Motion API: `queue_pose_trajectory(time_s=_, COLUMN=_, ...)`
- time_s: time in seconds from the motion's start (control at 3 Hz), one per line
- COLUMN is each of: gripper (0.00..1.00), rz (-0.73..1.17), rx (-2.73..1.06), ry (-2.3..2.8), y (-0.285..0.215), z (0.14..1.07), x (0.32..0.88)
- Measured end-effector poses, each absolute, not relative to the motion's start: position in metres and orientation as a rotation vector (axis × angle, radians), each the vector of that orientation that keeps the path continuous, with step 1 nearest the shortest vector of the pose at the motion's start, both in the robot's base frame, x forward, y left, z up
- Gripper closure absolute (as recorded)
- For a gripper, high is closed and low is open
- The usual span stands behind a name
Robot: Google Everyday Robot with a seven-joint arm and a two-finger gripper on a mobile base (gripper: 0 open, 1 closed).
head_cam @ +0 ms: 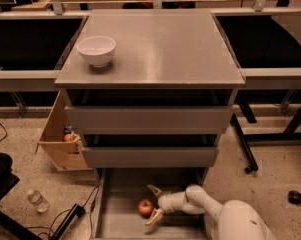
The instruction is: Pick apple from bottom drawer and place on counter
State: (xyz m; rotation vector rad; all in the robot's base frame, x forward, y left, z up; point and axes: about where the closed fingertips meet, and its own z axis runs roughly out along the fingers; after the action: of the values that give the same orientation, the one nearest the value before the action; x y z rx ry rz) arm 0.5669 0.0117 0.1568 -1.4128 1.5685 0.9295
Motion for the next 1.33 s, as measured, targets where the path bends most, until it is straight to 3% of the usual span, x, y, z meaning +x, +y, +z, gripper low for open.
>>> queue_pose_trajectory(time_s=0.33, gripper=0.19, rz=0.957, rx=-1.434, ry=1.585, y=0.0195, z=0.1449, x=0.5678)
queue_pose_trajectory(time_s=0.67, gripper=0.5, rz=0.958, rx=-1.435, ry=1.586, y=0.0198, z=0.1444, x=0.5679)
queue_pose_trajectory(time_s=1.33, gripper=0.96, rz=0.958, rx=-1.435, ry=1.586, y=0.0199, z=0.1444, x=0.5678)
